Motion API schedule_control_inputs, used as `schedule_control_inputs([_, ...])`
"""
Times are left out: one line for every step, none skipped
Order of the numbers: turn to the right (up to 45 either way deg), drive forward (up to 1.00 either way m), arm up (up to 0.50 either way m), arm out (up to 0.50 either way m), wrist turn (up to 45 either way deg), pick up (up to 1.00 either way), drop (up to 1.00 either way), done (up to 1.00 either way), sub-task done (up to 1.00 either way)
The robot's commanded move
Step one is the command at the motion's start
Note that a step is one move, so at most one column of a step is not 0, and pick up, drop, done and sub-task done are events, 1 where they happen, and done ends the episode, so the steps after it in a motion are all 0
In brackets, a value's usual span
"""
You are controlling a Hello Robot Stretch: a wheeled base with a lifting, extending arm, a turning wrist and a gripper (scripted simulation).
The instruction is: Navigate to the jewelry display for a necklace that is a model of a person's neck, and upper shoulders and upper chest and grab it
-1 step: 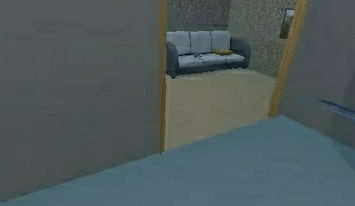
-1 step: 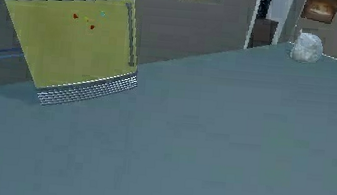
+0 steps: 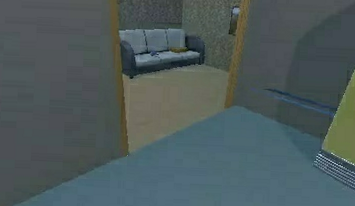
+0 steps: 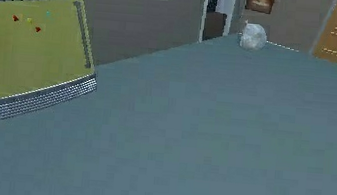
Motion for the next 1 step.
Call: schedule_control_inputs([0.0,1.00,0.00,0.00,0.0,0.00,0.00,0.00,0.00])
